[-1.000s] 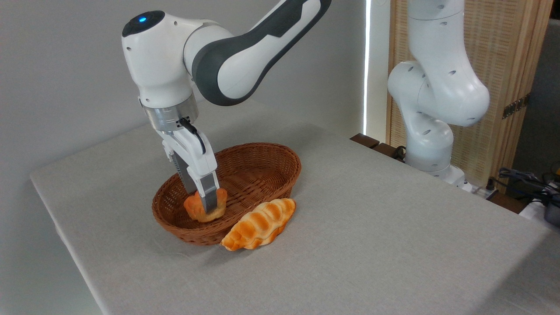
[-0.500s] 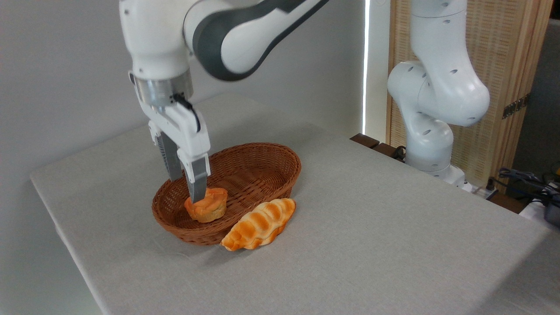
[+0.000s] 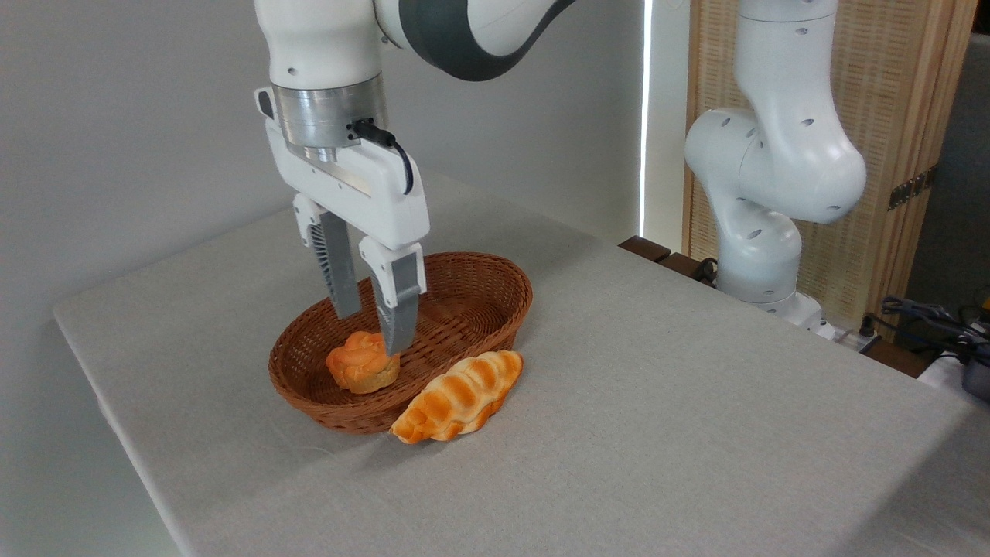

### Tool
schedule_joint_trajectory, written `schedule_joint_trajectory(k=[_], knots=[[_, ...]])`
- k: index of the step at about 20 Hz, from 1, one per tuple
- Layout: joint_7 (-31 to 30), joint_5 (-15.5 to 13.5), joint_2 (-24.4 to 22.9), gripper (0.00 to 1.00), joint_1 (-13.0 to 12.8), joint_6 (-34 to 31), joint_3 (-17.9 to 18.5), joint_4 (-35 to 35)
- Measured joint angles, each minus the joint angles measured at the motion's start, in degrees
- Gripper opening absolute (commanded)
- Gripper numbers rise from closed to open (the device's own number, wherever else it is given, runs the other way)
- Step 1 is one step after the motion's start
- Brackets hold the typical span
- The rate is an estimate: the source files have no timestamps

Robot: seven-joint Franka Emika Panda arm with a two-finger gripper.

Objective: Put bread into the basket
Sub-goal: 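Open the gripper to release the bun and raise it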

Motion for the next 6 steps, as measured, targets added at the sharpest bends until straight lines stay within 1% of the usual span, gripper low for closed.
schedule_joint_trajectory(k=[3, 6], knots=[[3.5, 0.0, -0.1, 1.0, 0.0, -3.0, 1.0, 0.0], [3.6, 0.0, -0.1, 1.0, 0.0, -3.7, 1.2, 0.2]])
